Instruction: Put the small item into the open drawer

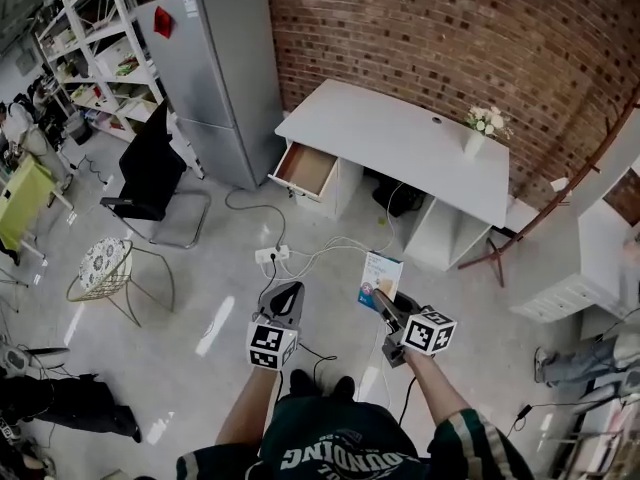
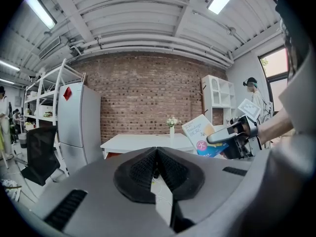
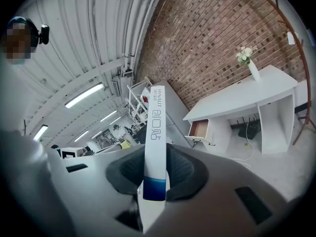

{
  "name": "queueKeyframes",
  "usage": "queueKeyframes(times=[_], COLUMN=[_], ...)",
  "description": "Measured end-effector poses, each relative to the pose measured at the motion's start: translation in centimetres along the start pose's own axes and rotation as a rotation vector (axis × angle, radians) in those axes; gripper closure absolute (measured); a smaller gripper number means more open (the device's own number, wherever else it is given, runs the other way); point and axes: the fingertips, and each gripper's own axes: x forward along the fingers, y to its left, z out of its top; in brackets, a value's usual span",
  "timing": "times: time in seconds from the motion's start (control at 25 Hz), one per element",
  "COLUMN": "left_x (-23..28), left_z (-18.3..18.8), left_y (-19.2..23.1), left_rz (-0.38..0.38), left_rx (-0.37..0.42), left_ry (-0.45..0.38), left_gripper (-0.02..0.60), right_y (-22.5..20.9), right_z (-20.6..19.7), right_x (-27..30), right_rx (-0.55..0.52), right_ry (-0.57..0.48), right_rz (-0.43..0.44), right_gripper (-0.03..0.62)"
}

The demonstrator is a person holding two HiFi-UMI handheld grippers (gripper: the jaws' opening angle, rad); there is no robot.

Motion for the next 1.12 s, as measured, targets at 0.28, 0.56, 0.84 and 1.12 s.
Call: queueKeyframes(times=[0.28, 0.56, 0.84, 1.12], left_x=[0.5, 1.1, 0.8, 1.9], left_z=[0.2, 0.3, 0.0, -0.2], left_y=[-0.4, -0.8, -1.2, -0.5], left_rz=[0.003, 0.022, 0.061, 0.082], left_rx=[-0.012, -0.030, -0.039, -0.054], left_ry=[-0.008, -0.005, -0.012, 0.003], left_gripper=[0.568, 0.568, 0.568, 0.568], right_y=[-0.1, -0.9, -1.9, -2.7], right_z=[0.2, 0.2, -0.3, 0.0], right_x=[-0.2, -0.8, -1.2, -0.6], right_rx=[0.000, 0.021, 0.020, 0.030], right_ry=[0.025, 0.040, 0.060, 0.077], right_rz=[0.016, 0.011, 0.026, 0.033], right_gripper=[0.502, 0.502, 0.503, 0.503])
